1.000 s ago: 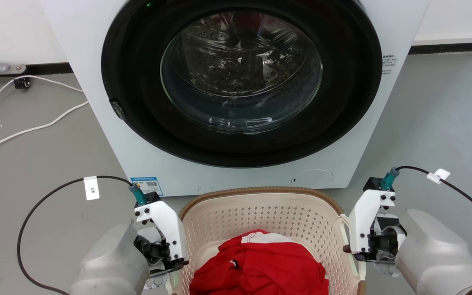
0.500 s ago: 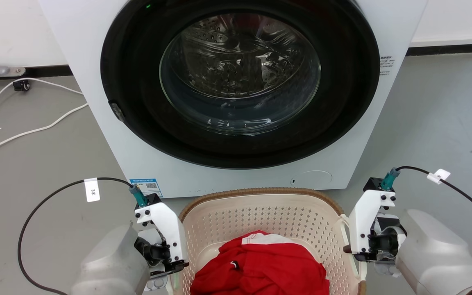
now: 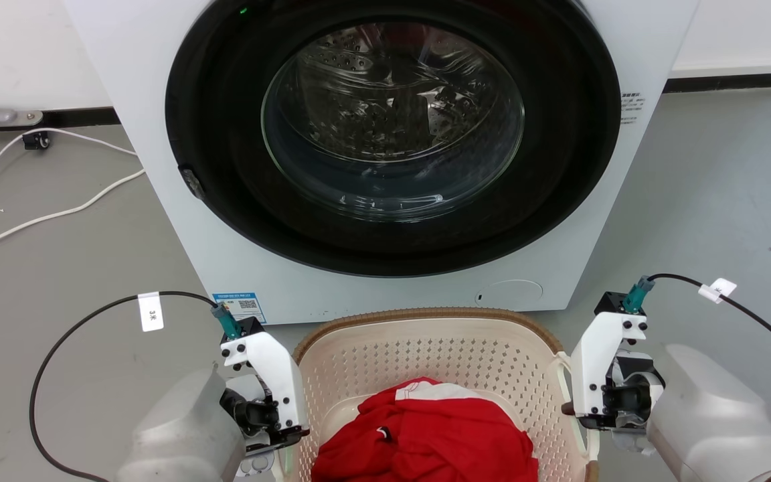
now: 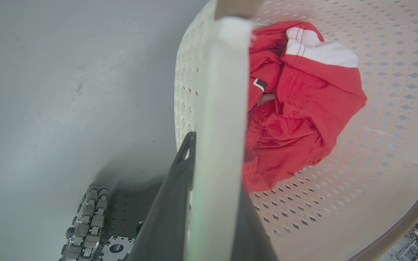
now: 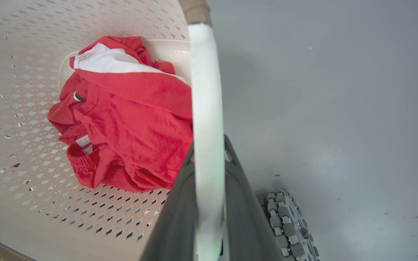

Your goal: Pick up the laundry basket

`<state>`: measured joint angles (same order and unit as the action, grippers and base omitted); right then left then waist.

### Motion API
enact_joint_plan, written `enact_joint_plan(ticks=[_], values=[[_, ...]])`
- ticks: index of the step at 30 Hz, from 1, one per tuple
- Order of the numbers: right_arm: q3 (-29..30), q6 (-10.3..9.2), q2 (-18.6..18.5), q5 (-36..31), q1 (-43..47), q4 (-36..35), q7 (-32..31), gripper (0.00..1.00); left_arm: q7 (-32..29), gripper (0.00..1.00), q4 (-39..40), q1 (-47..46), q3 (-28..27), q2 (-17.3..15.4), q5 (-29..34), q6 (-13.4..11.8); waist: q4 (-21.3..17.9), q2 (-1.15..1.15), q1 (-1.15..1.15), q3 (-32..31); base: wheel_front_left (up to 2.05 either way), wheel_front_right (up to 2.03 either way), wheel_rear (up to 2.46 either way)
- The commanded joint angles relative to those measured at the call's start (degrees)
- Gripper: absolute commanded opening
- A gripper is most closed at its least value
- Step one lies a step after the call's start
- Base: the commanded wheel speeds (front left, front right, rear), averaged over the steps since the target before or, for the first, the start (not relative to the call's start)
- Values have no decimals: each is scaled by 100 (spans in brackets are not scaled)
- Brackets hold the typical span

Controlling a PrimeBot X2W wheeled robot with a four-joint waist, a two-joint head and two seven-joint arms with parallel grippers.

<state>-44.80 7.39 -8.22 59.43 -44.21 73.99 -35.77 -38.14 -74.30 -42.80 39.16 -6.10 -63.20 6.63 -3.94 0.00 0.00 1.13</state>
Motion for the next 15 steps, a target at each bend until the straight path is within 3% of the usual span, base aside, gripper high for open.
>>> enact_joint_plan(ticks=[1,15], values=[[31,19,98,-5,105,-31,-9,0,19,0,76,8,-30,112,-93,97,1,0,0,-6,0,0,0],[226,19,93,-191,120,-29,-35,0,149,0,74,10,12,97,-64,99,13,0,0,-4,0,0,0]])
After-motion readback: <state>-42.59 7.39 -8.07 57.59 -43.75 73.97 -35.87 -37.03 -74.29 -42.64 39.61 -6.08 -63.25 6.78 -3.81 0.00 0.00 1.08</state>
